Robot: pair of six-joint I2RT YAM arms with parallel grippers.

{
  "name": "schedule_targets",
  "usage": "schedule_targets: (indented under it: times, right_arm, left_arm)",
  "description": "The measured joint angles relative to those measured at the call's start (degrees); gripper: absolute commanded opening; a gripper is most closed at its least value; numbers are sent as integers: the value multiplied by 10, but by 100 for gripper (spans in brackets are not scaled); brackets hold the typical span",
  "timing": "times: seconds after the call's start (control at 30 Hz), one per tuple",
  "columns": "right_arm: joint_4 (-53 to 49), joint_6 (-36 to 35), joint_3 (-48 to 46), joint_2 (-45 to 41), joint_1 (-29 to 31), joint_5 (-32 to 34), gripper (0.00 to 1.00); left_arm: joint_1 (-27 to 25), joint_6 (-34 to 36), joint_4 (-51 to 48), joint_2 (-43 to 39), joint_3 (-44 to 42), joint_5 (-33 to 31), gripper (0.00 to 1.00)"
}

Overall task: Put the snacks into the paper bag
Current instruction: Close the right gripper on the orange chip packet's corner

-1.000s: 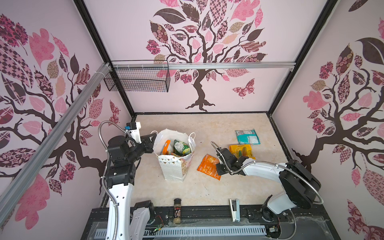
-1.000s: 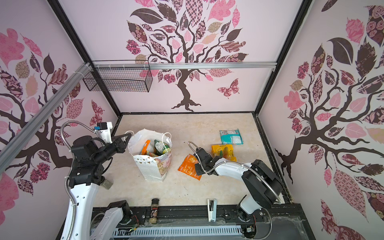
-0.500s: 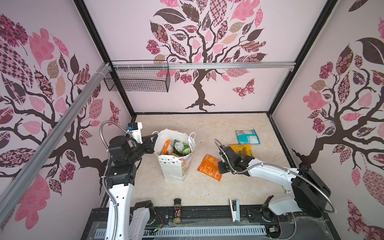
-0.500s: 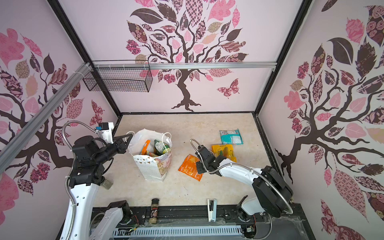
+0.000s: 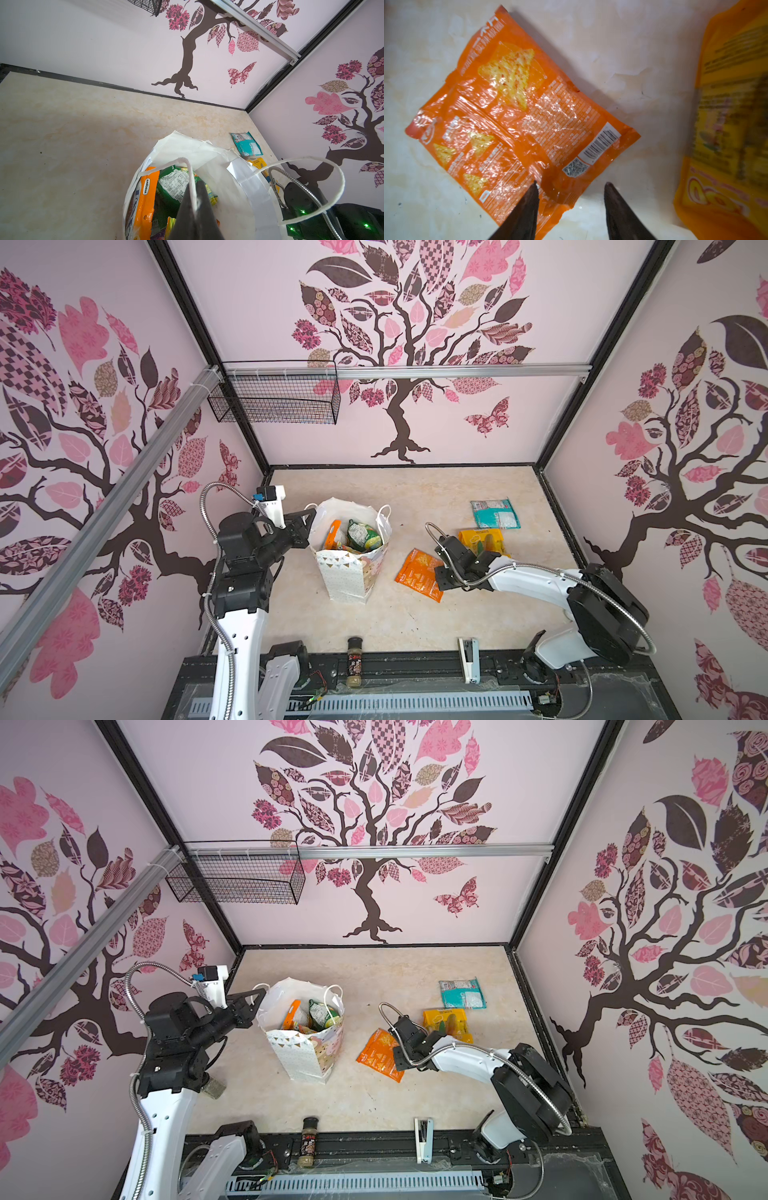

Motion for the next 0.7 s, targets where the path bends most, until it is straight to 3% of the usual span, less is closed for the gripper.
schedule_targets:
  times: [0.5, 0.7]
  right_arm:
    - [5, 13, 33, 61, 21, 52, 54]
    - [24, 16, 23, 59, 24, 58, 39]
  left_arm:
    - [-3, 0, 0, 5, 0, 0, 0]
    - [-4, 1, 0, 5, 0, -1, 0]
